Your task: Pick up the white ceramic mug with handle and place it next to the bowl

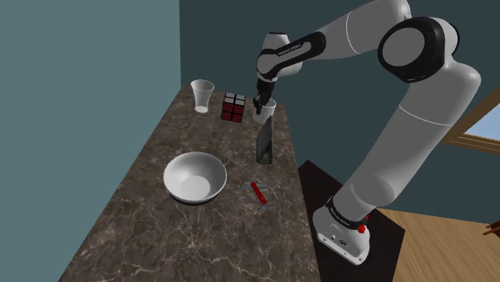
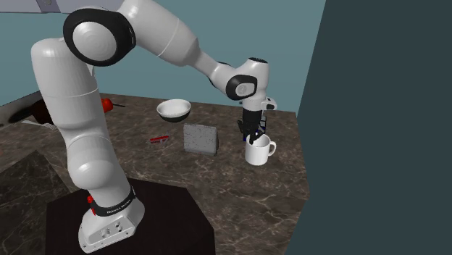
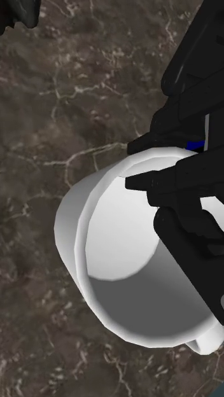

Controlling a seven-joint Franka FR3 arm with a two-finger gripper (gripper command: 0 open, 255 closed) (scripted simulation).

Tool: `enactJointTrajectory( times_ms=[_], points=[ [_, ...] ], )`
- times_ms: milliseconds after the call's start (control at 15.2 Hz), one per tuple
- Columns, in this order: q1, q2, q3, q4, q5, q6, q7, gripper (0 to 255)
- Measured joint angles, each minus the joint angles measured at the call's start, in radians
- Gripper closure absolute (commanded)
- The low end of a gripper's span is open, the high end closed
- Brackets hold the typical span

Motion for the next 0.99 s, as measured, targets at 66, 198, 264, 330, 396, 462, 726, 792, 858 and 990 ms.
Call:
enactJointTrajectory(
  times_ms=[66,198,264,330,396,462,726,792,858,990],
  points=[
    [0.0,0.0,0.0,0.0,0.0,0.0,0.0,255],
    [0.0,0.0,0.0,0.0,0.0,0.0,0.0,255],
    [0.0,0.0,0.0,0.0,0.0,0.0,0.0,255],
    [0.0,0.0,0.0,0.0,0.0,0.0,0.0,255],
    [0.0,0.0,0.0,0.0,0.0,0.0,0.0,255],
    [0.0,0.0,0.0,0.0,0.0,0.0,0.0,255],
    [0.001,-0.022,0.0,0.019,-0.004,-0.041,0.002,255],
    [0.0,-0.029,-0.001,0.024,-0.005,-0.053,0.001,255],
    [0.0,-0.034,-0.001,0.031,-0.006,-0.064,0.001,255],
    [0.002,-0.045,0.0,0.044,-0.008,-0.088,0.005,255]
  ],
)
